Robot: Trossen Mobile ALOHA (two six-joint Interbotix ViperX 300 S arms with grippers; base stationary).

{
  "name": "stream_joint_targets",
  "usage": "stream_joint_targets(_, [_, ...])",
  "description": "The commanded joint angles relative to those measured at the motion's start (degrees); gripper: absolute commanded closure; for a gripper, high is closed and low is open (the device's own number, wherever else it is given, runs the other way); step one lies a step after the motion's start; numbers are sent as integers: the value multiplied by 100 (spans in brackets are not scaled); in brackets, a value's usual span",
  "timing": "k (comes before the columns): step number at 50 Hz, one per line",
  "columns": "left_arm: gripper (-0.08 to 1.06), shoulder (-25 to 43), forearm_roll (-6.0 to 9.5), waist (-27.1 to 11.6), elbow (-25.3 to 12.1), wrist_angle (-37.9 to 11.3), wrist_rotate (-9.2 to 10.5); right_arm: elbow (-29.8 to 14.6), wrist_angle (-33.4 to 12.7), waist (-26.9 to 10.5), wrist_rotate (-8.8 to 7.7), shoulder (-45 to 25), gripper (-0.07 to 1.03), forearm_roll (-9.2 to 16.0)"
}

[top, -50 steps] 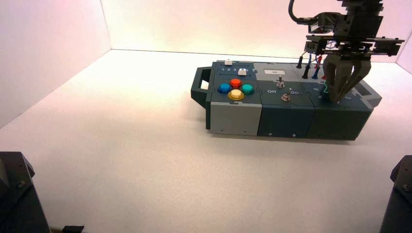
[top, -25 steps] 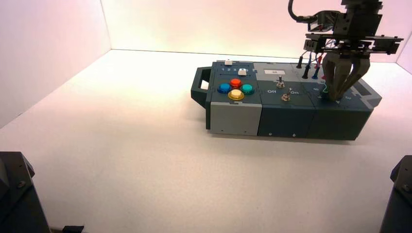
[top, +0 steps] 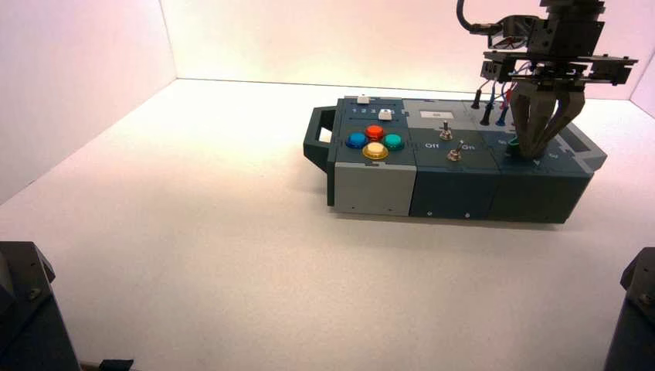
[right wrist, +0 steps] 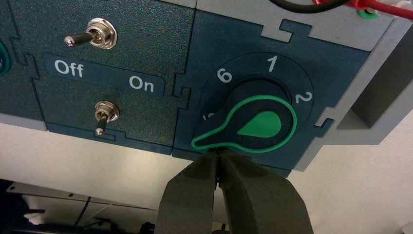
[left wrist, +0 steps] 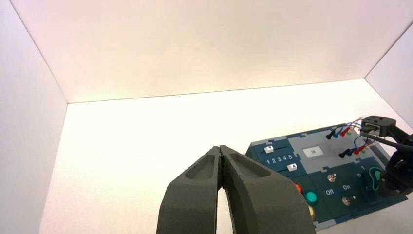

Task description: Turn the knob to position 5.

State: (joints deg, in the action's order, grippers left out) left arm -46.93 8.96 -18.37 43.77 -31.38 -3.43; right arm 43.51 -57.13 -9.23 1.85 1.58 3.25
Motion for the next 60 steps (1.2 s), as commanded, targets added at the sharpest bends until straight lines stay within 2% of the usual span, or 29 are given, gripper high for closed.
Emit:
stream_joint_targets(1, [101, -9, -9, 18, -88, 70, -44, -149, -9, -26, 9, 62, 99, 35])
stream_joint_targets(14, [101, -9, -18, 26, -79, 70, -62, -211, -70, -35, 0, 44, 99, 35])
stream_joint_targets(33, [101, -9, -9, 18, -62, 70, -62, -79, -158, -167, 9, 193, 99, 123])
stream_joint_targets(50, [101, -26, -9, 26, -53, 70, -62, 70, -360, -167, 9, 642, 99, 211])
stream_joint_targets(60, [101, -70, -9, 26, 26, 70, -62, 237, -439, -299, 26, 1063, 99, 290])
